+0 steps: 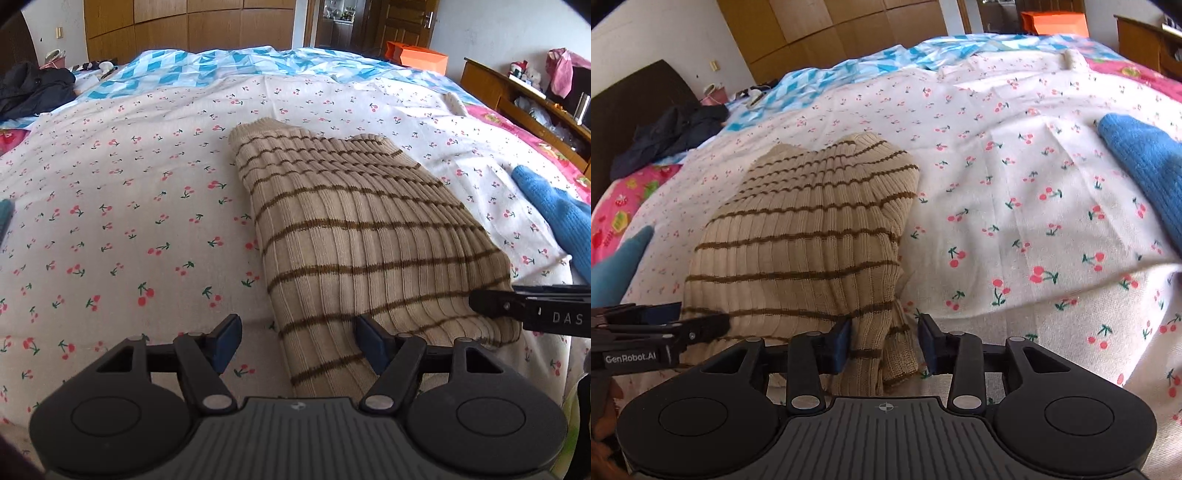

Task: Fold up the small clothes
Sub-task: 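Lift both tools up and back away from the folded sweater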

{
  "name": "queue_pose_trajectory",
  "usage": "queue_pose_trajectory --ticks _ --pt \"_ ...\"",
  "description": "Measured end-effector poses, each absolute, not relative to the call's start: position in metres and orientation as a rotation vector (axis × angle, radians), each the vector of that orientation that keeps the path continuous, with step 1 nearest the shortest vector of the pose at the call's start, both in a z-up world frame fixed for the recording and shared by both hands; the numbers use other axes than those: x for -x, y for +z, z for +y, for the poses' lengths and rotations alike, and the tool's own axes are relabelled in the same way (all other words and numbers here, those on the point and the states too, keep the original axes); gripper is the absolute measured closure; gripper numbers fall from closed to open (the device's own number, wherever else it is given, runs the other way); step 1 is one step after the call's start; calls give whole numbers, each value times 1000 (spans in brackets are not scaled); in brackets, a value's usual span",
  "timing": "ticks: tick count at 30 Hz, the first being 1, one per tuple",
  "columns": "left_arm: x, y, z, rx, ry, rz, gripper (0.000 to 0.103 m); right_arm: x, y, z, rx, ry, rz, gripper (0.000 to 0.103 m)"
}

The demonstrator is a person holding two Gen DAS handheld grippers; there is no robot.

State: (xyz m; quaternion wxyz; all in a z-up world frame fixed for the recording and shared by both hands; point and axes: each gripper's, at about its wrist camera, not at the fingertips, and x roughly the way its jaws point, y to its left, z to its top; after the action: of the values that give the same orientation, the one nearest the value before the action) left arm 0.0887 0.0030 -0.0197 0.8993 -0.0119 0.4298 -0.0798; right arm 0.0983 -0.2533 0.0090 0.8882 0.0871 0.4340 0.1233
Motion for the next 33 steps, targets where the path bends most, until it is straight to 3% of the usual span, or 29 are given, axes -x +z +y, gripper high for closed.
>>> queue_pose_trajectory --ticks 8,25,33 --pt "-77 -18 1 22 -145 892 29 -73 35 -241 -67 233 807 66" --pt "-63 -23 -1 20 -142 904 28 -53 36 -231 -53 206 804 64" --pt "-53 -23 -3 11 -134 909 22 -48 24 -231 -39 165 842 63"
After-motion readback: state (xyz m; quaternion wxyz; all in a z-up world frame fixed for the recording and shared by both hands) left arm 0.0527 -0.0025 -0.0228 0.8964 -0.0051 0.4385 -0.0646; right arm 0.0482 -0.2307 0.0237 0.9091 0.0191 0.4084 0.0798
